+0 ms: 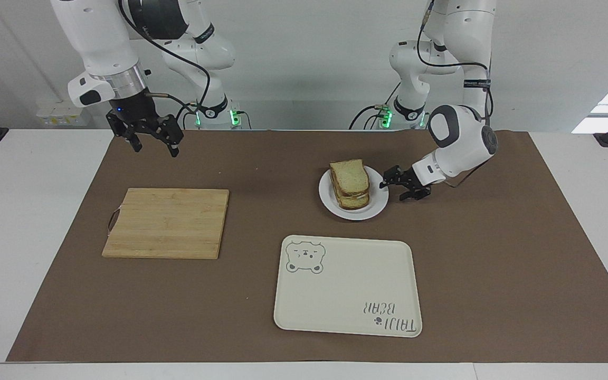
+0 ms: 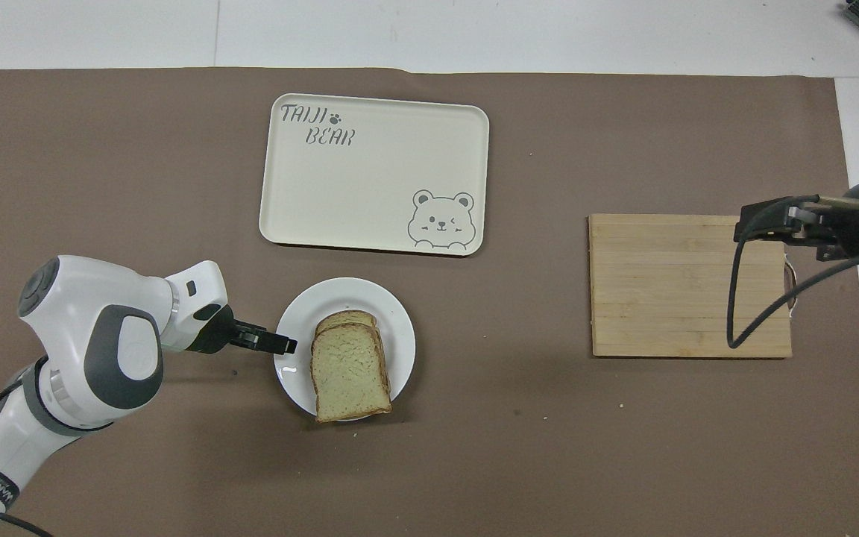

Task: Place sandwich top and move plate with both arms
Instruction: 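Withdraw the right gripper while the left gripper reaches the plate rim, then grip the white plate rim with the left gripper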

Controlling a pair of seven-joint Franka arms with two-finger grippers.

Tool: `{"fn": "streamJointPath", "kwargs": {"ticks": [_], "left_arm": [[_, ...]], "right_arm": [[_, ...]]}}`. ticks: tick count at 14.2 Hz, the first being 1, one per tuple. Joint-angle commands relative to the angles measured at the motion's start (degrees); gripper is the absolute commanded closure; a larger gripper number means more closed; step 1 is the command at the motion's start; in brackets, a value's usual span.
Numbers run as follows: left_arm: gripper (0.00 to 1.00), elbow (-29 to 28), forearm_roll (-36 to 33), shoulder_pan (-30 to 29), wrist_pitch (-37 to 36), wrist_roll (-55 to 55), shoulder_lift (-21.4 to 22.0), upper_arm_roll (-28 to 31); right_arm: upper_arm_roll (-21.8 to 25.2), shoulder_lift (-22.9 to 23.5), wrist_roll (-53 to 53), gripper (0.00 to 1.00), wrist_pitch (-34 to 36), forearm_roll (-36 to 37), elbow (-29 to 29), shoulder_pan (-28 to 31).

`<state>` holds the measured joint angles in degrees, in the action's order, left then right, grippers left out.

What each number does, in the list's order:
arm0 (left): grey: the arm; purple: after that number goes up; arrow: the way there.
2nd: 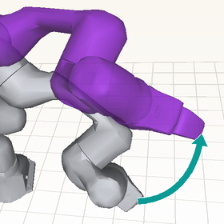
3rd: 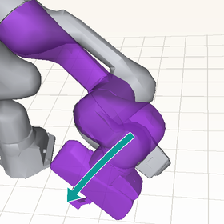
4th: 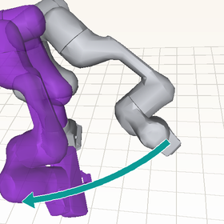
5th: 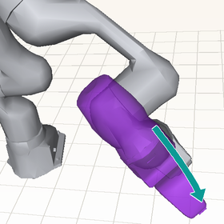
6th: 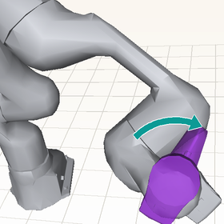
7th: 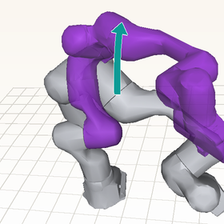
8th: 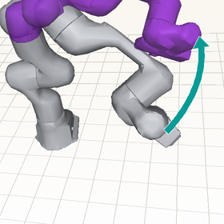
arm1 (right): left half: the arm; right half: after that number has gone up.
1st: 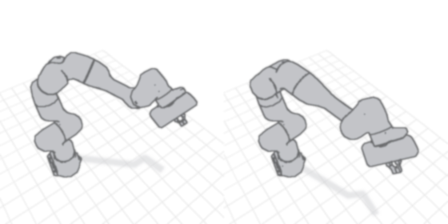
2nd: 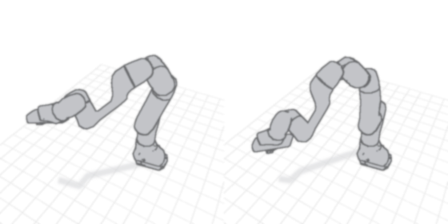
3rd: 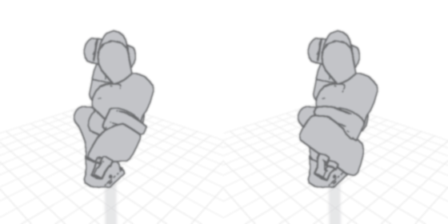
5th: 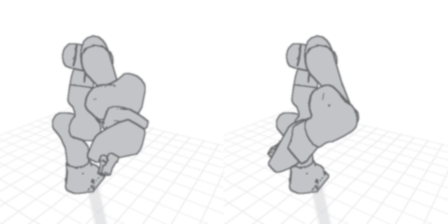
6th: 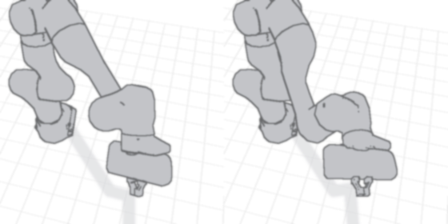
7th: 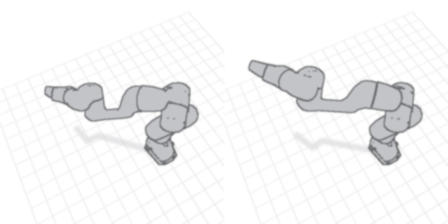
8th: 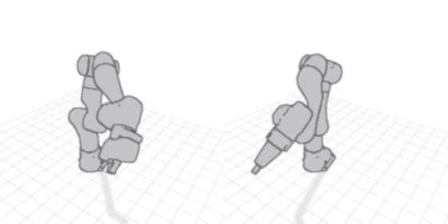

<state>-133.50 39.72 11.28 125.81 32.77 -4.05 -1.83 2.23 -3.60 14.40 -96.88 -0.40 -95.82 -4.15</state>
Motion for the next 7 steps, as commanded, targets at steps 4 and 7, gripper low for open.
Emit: {"fn": "streamJointPath", "kwargs": {"ticks": [4, 7], "left_arm": [[0.98, -3.7, 4.31, 2.35, -0.13, 1.51, 0.89, 0.77], [1.0, -2.91, 6.85, 2.35, -2.41, 1.15, 0.71, 0.77]], "right_arm": [[1.63, 0.17, -8.86, 0.0, 10.12, 2.25, 8.01, 1.51], [1.9, -0.71, -10.45, 0.0, 13.03, 2.34, 9.95, 1.6]]}}
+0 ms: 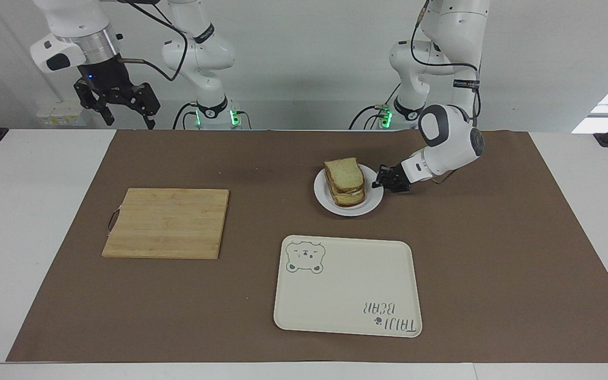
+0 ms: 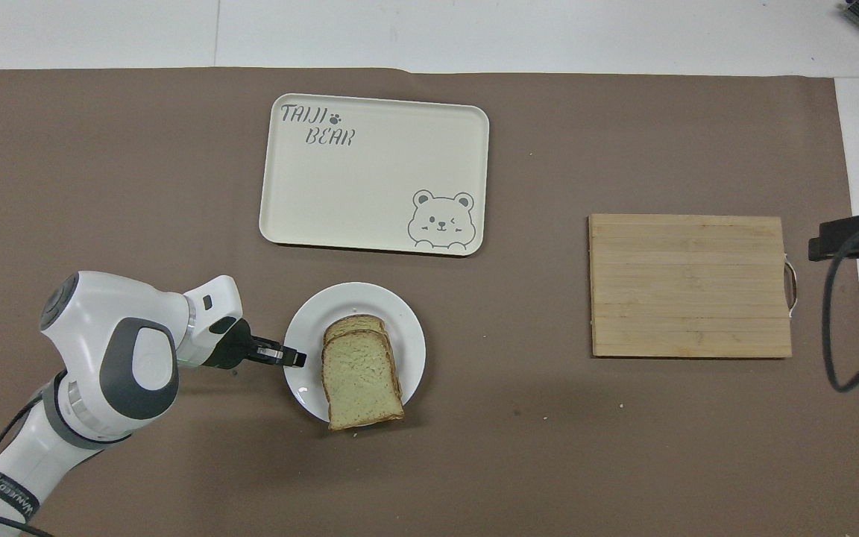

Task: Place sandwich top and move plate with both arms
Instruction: 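Grip the white plate rim with the left gripper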

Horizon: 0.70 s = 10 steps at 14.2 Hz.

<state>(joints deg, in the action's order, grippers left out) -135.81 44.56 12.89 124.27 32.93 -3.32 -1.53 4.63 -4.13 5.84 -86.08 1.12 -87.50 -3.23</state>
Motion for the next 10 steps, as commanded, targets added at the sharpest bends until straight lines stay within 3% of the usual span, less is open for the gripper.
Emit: {"fn": "streamJointPath", "kwargs": {"ticks": [1, 3, 6, 10], "left_arm": [[1.0, -0.42, 3.32, 0.65, -1.74, 0.91, -0.02, 0.56], [1.0, 0.89, 7.01, 0.04, -5.24, -0.14, -0.2, 0.65], [1.0, 2.48, 8.87, -2.33, -9.56, -1.2, -0.99, 0.82], [1.0, 9.76, 9.58, -7.08, -17.03, -1.29, -4.5, 0.73]], "right_arm": [[-0.59, -1.22, -1.88, 0.0, 2.32, 0.64, 1.1, 0.6], [-0.86, -4.21, -1.97, 0.0, 2.41, 0.2, -2.23, 0.6], [-0.85, -4.39, -3.2, 0.0, 1.89, 0.46, -2.68, 0.6], [-0.94, -4.05, -3.29, 0.0, 2.15, 0.11, -2.59, 0.42]]}}
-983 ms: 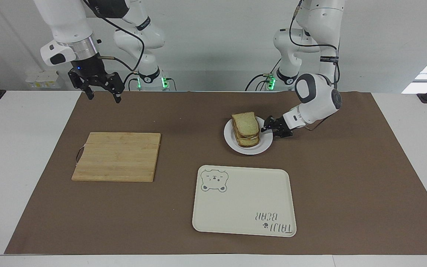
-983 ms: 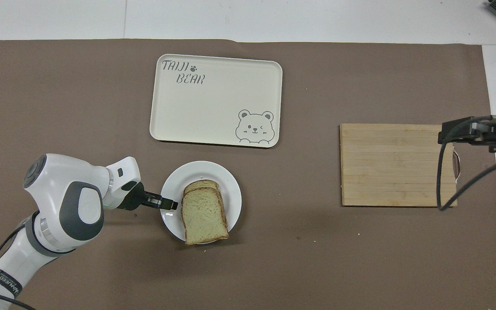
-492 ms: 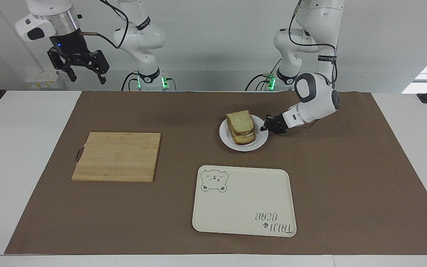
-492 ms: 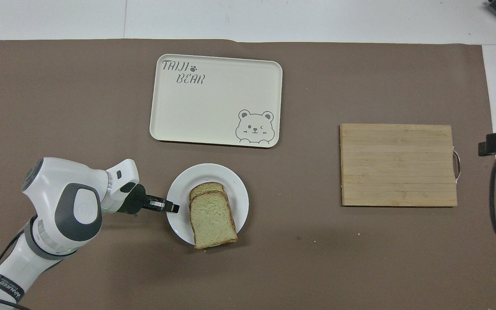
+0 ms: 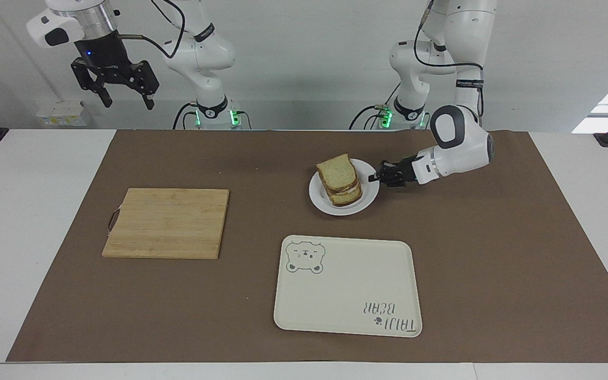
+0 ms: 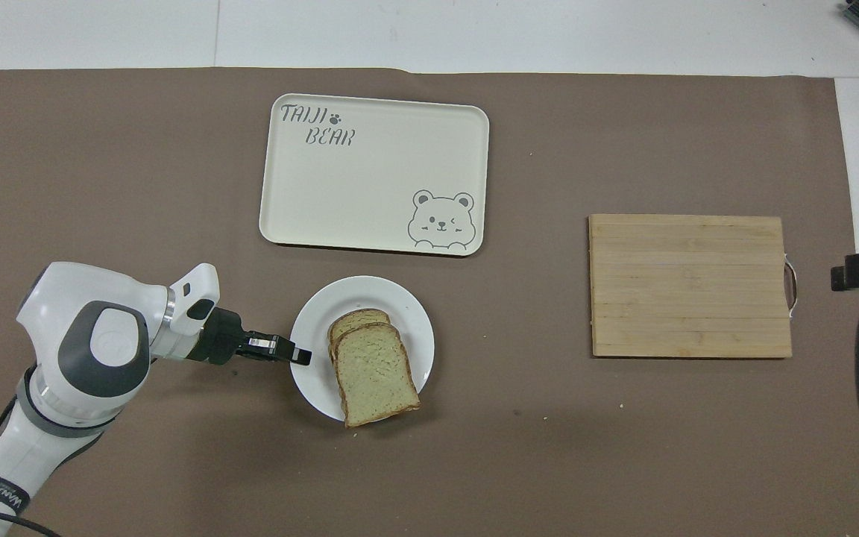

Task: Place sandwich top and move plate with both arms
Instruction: 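Grip the white plate rim with the left gripper, then slide the plate with the left gripper onto the bear tray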

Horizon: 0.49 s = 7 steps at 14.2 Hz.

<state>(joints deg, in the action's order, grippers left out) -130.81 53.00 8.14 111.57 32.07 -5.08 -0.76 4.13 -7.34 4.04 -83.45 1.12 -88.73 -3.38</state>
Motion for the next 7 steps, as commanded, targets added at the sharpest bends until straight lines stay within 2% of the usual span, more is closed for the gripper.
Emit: {"fn": "streamJointPath", "kwargs": {"ticks": [1, 3, 7], "left_arm": [[1.0, 6.51, 1.14, -2.78, -5.39, -0.43, -3.52, -0.03], [1.0, 10.99, 3.07, -3.74, -7.94, -0.77, -5.63, -0.03], [1.0, 23.28, 2.46, -3.75, -8.47, -6.92, -12.04, -0.2]], "right_arm": [[-0.43, 0.13, -1.58, 0.0, -0.05, 0.54, -0.41, 0.83], [-0.43, 2.5, -1.67, 0.0, 1.79, 0.55, 2.23, 1.09], [-0.35, 1.89, -1.67, 0.0, 2.06, 0.11, 1.63, 0.74]]}}
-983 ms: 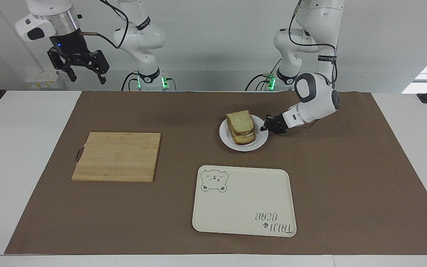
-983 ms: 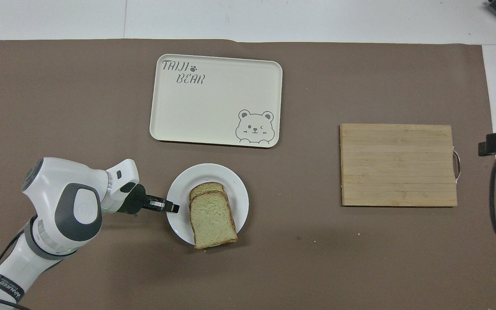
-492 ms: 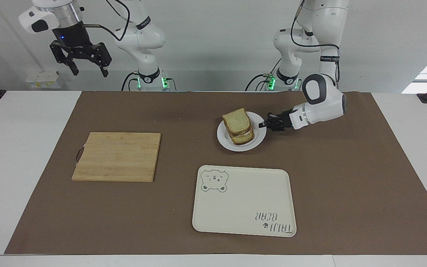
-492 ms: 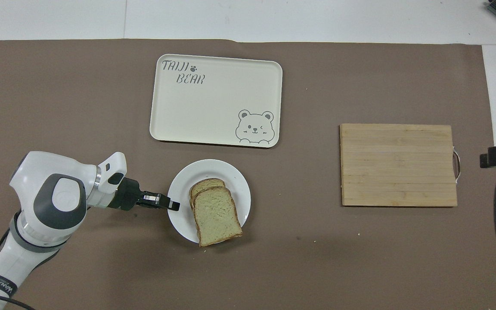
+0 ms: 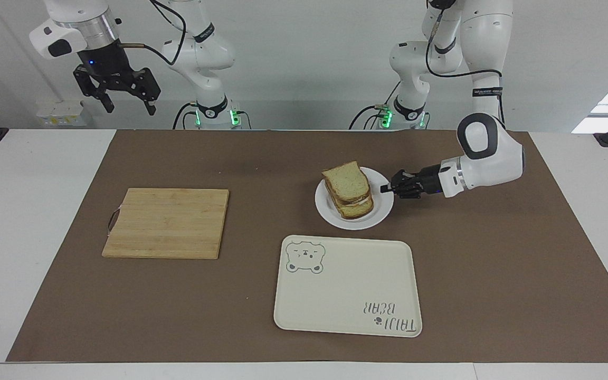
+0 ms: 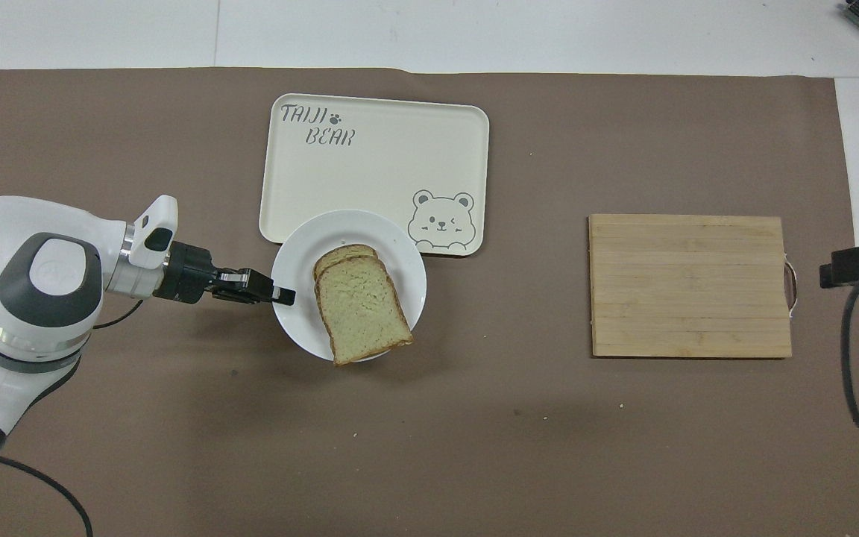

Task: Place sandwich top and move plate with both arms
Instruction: 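Slide the plate with the left gripper onto the bear tray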

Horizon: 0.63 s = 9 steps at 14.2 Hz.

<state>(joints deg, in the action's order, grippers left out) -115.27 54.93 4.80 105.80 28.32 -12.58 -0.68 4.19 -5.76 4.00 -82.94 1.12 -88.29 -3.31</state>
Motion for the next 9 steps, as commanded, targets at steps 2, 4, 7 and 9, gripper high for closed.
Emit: {"fn": "streamJointPath", "kwargs": {"ticks": [2, 4, 7, 9], "left_arm": [[1.0, 13.56, 0.27, 0.03, -3.06, -5.72, -7.62, -0.28], [1.0, 18.13, 0.0, 0.29, -2.45, -5.99, -10.61, -0.55], [1.0, 30.68, 0.44, 0.21, -5.07, -6.43, -20.7, -0.81], [1.0, 34.67, 0.09, 0.99, -4.21, -7.39, -23.54, -0.81]], "right_arm": [[-0.32, 0.31, -1.63, 0.0, 1.38, -0.24, 1.19, 0.67], [-0.32, 0.31, -1.54, 0.0, 1.47, -0.33, 1.19, 0.67], [-0.5, 0.31, -1.63, 0.0, 1.38, -0.51, 1.19, 0.67], [-0.5, 0.31, -1.63, 0.0, 1.47, -0.51, 1.19, 0.67]]}}
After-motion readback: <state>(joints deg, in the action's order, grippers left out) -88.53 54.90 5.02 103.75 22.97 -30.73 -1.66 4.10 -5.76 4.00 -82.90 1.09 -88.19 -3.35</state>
